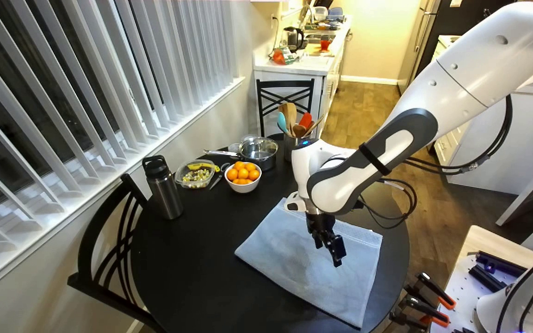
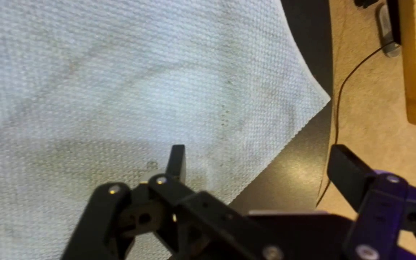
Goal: Unfold the towel on the table
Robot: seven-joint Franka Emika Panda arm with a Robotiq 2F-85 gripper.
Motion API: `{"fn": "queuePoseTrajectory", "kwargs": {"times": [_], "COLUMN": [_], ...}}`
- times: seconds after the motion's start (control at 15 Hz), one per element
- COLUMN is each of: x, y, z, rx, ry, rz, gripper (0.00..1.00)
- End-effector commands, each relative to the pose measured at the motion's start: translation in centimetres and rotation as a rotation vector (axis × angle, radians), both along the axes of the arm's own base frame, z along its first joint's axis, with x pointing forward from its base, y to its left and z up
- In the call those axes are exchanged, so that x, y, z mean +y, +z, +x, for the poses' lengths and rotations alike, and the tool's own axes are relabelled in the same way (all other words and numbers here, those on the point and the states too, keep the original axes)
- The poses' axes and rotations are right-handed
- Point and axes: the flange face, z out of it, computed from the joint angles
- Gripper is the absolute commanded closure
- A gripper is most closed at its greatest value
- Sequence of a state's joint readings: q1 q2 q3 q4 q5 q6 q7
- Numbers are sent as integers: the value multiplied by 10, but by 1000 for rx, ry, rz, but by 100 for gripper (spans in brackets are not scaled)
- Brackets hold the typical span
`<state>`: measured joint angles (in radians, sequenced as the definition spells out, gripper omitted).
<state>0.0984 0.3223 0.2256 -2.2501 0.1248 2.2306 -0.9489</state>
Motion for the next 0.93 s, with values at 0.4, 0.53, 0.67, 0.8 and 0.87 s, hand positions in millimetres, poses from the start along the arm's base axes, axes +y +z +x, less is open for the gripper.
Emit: {"fn": "queuePoseTrajectory", "kwargs": {"times": [0.4, 0.53, 0.67, 0.8, 0.87], "x": [-11, -11, -9, -9, -9], "y": [22, 23, 16, 17, 17], "z": [14, 16, 22, 23, 23], "rx": [-205, -216, -182, -184, -185], "ry": [-120, -137, -123, -126, -126], "rz": [-94, -97, -77, -77, -77], "gripper": [0, 0, 0, 0, 0]}}
